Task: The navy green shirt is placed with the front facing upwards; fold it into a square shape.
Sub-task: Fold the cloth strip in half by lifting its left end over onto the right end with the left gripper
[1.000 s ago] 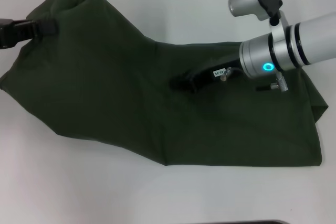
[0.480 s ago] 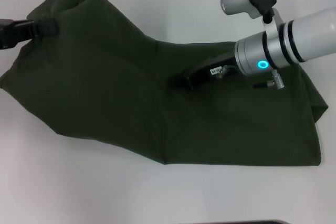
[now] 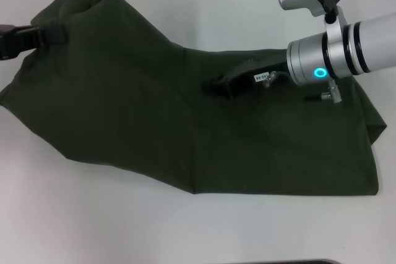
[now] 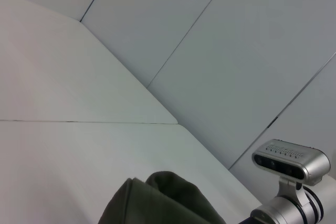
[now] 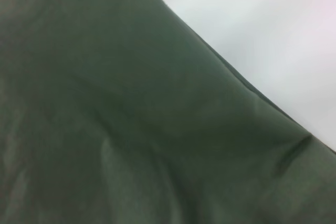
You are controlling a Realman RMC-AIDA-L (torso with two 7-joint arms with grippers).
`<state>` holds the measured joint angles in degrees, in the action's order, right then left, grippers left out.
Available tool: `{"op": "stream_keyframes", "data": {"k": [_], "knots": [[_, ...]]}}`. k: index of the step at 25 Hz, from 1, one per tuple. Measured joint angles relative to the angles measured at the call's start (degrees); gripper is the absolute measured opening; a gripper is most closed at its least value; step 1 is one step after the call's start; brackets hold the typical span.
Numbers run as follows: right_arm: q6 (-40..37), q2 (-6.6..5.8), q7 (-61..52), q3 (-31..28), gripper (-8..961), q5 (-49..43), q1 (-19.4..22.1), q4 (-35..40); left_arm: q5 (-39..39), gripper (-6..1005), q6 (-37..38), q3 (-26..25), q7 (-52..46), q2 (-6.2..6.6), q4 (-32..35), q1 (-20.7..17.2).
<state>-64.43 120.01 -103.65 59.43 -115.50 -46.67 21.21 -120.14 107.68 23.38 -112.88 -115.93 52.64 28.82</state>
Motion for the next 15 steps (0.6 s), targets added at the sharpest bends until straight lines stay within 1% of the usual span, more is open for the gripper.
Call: {"op": "stream_keyframes", "data": {"k": [3, 6, 10, 11, 15], "knots": [[0.1, 0.0, -0.01, -0.15, 18, 0.09, 0.51, 0.41, 0.0, 119, 0.26, 0.0, -0.31, -0.09, 0.0, 0.07], [0.14, -0.02, -0.02, -1.1, 18, 0.49, 2.0, 2.24, 0.52, 120, 0.75, 0.0, -0.61, -0.34, 0.05, 0.28], [-0.73, -0.6, -0.04, -2.74, 18, 2.3, 4.92, 4.97, 1.84, 122, 1.09, 0.18, -0.89, -0.67, -0.59, 0.61], [-0.99, -0.7, -0.06, -3.05, 18, 2.45, 5.4, 5.44, 2.01, 123, 1.22, 0.22, -0.99, -0.86, -0.74, 0.76], [-2.77, -1.3, -0.63, -5.4, 17, 2.56, 7.76, 7.89, 3.49, 125, 1.77, 0.54, -1.91, -2.44, -0.88, 1.52]]}}
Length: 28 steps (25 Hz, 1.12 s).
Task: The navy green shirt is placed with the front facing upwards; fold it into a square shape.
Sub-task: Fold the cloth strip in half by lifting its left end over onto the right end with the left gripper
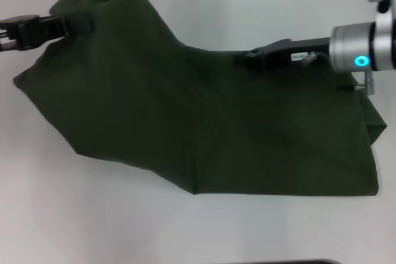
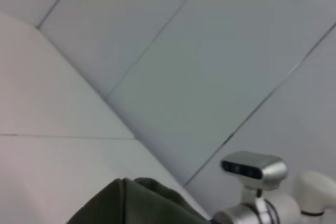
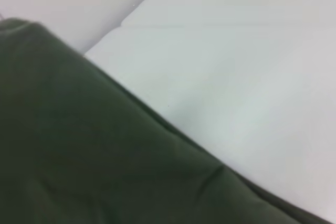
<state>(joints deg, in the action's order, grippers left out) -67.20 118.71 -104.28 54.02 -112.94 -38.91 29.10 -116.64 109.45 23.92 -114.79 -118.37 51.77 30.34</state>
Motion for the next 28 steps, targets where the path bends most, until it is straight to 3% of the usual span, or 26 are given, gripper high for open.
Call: {"op": "stream_keyframes", "data": {"k": [10, 17, 28], "knots": [[-4.55, -2.02, -0.14, -9.95, 17, 0.13, 5.95, 4.78, 2.91, 129, 1.63, 1.28, -0.5, -5.17, -0.71, 3.6], [-7.71, -3.05, -0.14, -15.31, 17, 0.31, 9.49, 7.0, 5.07, 133, -0.15, 3.24, 1.05, -5.63, -8.65, 6.23], [-10.05, -4.37, -0.13, -18.05, 17, 0.07, 11.87, 7.95, 10.15, 138, -2.94, 10.12, 2.43, -6.02, -12.65, 6.59]]}}
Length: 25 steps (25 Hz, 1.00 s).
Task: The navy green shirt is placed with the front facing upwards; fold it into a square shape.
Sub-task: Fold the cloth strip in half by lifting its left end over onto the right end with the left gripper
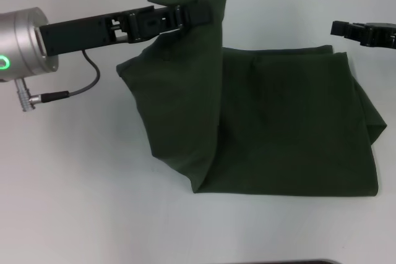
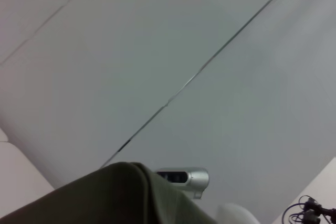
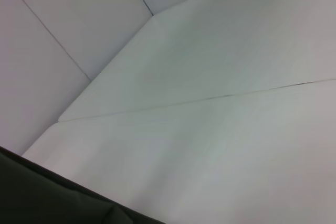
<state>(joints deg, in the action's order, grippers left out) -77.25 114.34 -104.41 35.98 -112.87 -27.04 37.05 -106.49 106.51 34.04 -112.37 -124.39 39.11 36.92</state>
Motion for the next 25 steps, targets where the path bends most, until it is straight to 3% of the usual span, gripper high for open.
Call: {"op": "stream_keyframes", "data": {"k": [11, 19, 25], "knots": [[-1.16, -0.41, 0.01, 0.46, 17, -0.16, 0.23, 0.08, 9.42, 143, -9.7, 12.73, 2.91, -0.18, -8.79, 3.18], [-4.29, -2.8, 0.08, -0.2, 19, -0.16, 1.11, 0.38, 13.69, 147, -16.11, 16.12, 7.37, -0.24, -17.73, 7.84], [-4.77, -3.91, -1.05, -0.48, 18, -0.15, 1.79, 2.13, 16.56, 150, -17.88, 17.81, 11.55, -0.23, -24.5, 10.91]]}}
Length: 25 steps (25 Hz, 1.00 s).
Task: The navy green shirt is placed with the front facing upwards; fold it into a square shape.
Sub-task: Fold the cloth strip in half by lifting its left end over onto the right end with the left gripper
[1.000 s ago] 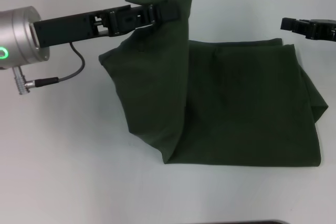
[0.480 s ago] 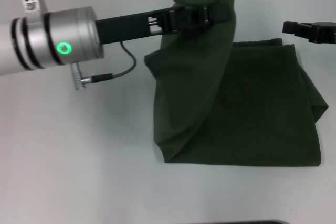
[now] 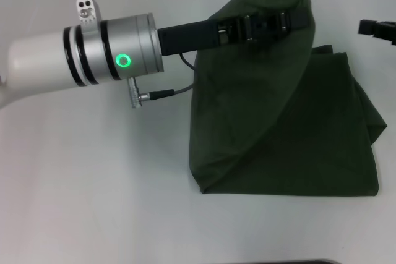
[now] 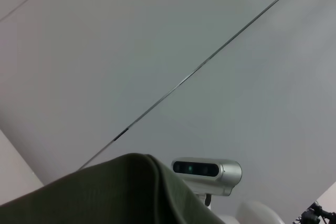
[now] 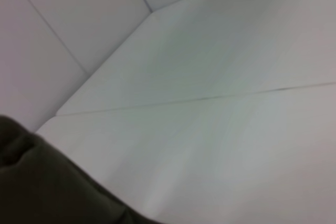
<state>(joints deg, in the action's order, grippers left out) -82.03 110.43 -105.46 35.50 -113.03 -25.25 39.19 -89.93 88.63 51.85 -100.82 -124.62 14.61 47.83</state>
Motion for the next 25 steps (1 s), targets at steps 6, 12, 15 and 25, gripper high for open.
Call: {"op": "stream_keyframes", "data": {"k": [6, 12, 15, 25], "knots": [[-0.67, -0.4, -0.99, -2.48, 18, 0.0, 0.88, 1.75, 1.85, 152, -1.59, -0.25, 5.15, 0.0, -6.85, 2.34], [-1.75, -0.81, -1.08, -4.04, 18, 0.0, 1.07, 2.24, 2.52, 155, -3.5, -0.81, 8.84, 0.0, -12.24, 5.01], [-1.91, -0.82, -1.12, -4.1, 17, 0.0, 1.1, 2.37, 2.67, 157, -4.11, -1.26, 9.78, 0.0, -13.81, 5.98], [-2.09, -0.82, -1.15, -4.21, 18, 0.0, 1.08, 2.39, 2.67, 161, -5.8, -1.84, 11.06, 0.0, -16.6, 6.48]]}}
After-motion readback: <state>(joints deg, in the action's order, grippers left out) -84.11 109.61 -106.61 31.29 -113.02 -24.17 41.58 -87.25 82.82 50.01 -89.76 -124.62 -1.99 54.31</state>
